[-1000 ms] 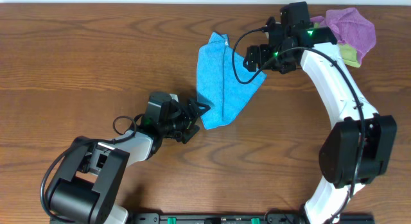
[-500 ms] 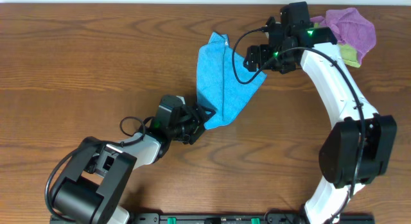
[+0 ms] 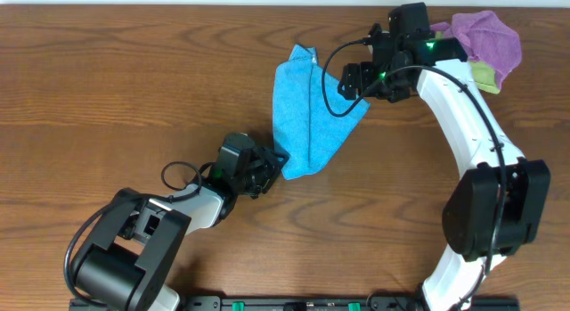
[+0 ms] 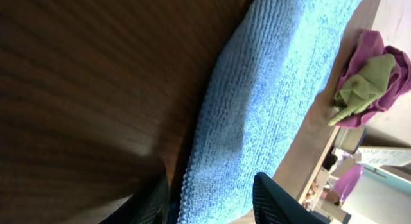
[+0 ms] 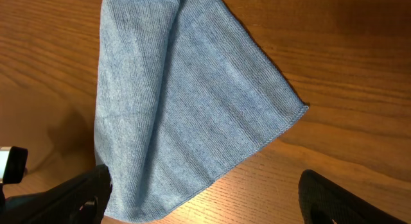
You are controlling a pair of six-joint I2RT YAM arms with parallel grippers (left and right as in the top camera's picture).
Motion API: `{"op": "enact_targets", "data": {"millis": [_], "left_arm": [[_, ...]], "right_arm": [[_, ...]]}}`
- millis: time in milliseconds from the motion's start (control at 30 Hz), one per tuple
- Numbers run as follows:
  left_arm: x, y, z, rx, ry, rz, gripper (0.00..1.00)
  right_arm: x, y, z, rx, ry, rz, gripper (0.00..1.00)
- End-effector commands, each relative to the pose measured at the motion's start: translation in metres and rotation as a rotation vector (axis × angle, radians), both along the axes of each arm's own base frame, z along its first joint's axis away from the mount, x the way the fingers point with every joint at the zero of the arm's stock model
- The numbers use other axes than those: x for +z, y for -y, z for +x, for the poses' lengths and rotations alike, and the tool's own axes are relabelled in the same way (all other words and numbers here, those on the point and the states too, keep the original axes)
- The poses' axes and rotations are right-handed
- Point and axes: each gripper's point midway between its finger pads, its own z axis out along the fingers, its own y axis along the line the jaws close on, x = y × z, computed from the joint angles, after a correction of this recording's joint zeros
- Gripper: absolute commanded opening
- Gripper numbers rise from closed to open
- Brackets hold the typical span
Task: Fold the cloth
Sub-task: 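Grasp the hanging blue cloth's lower corner with the left gripper, then stretch the blue cloth between both grippers, pulling apart horizontally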
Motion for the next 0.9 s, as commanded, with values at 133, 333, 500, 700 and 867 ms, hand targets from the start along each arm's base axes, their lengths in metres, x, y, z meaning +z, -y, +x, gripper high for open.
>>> {"op": "enact_targets", "data": {"millis": [133,333,500,700,867], "left_arm": [[-0.018,0.008,-0.007,-0.004,-0.020,0.026,0.43],[-0.030,0.011,-0.008,-0.001,-0.044,0.015,0.25],[-0.023,0.014,-0.006,-0.025,-0.028,-0.024,0.06],[-0.012,0.000,0.002,-0.079,-0.022,-0.104,0.06],[-0.002,-0.019,0.008,-0.097,-0.031,-0.187,0.06]], "right_arm": [[0.013,0.000,0.002,0.009,0.031,0.010,0.93],[0.013,0.000,0.002,0.009,0.029,0.009,0.93],[0.010,0.004,0.001,0.030,0.037,-0.027,0.92],[-0.012,0.013,-0.009,0.064,0.002,-0.084,0.91],[-0.048,0.016,-0.027,0.064,-0.062,-0.094,0.90]]}}
